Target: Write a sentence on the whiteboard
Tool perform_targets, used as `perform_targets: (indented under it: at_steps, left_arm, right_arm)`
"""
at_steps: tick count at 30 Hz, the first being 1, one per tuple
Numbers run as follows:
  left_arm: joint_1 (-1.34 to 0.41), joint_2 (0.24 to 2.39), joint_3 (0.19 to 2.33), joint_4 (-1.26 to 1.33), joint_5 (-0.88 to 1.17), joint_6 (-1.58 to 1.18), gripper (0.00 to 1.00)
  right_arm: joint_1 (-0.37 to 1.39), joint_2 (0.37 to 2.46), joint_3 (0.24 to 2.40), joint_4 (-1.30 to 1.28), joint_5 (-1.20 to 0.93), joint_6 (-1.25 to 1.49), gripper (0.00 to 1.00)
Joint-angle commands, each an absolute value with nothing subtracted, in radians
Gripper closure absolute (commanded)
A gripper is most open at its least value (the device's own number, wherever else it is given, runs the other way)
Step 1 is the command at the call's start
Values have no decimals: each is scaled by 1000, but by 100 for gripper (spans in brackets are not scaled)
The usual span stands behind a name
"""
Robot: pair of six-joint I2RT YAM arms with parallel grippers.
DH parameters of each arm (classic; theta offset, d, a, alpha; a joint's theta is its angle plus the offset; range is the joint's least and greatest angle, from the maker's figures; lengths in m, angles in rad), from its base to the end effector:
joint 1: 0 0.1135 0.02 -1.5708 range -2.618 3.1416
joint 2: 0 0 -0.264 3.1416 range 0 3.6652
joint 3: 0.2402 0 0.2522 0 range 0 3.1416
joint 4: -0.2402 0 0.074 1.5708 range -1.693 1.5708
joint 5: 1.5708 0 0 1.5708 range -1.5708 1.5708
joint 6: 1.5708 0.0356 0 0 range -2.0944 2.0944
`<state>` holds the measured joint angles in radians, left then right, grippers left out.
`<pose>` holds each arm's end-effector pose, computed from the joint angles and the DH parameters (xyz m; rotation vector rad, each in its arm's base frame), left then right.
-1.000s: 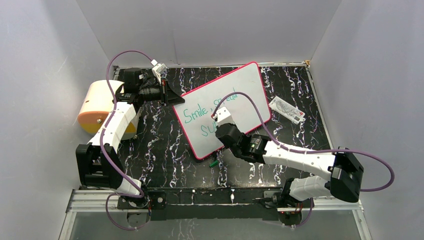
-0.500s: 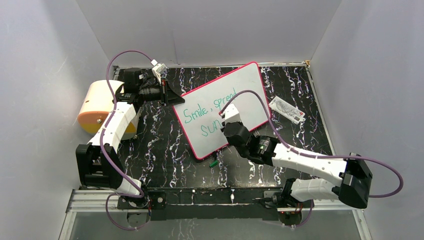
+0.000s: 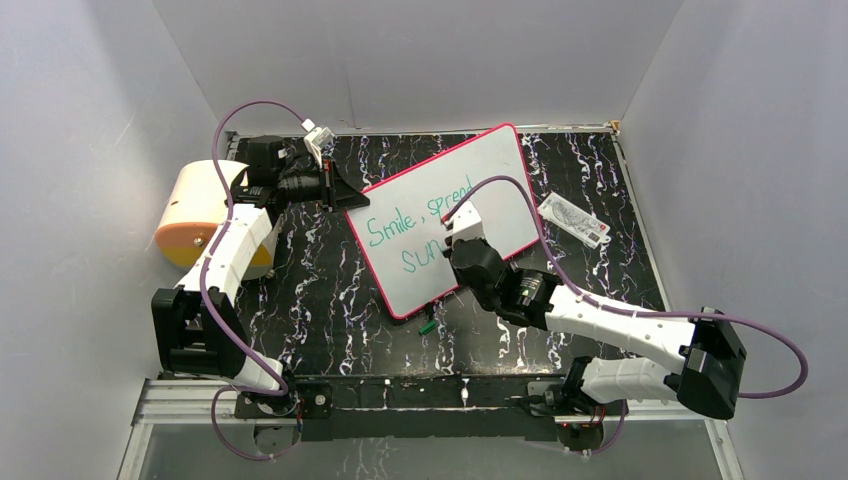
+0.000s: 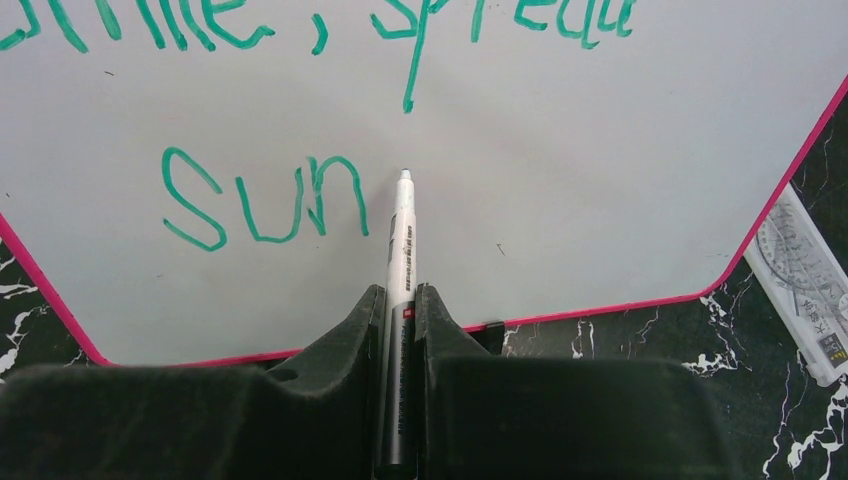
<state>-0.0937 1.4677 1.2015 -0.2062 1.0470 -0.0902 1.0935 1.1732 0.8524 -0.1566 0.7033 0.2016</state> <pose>0.3224 -0.0613 0.3278 0.6601 1.8581 -1.1731 0.1394 0.2195 0.2901 -0.4333 1.8821 0.1404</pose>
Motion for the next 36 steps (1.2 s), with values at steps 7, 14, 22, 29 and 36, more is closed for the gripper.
perform_targets:
  at_steps: [7, 14, 22, 29, 36]
  left_arm:
    - [-110, 1475, 1168, -270, 989, -56, 100]
    - [-110, 1475, 1168, -270, 991, -55, 100]
    - [-110, 1475, 1167, -271, 992, -55, 100]
    - [-110, 1476, 1167, -270, 992, -55, 100]
    - [-110, 1477, 1170, -270, 992, -55, 100]
  right_arm:
    - [1075, 1193, 840, -82, 686, 186, 100]
    - [1065, 1209, 832, -58, 686, 187, 100]
    - [1060, 1220, 819, -27, 689, 186, 100]
    - [1061, 1214, 821, -8, 667, 174, 100]
    - [1061, 1211, 824, -8, 655, 167, 100]
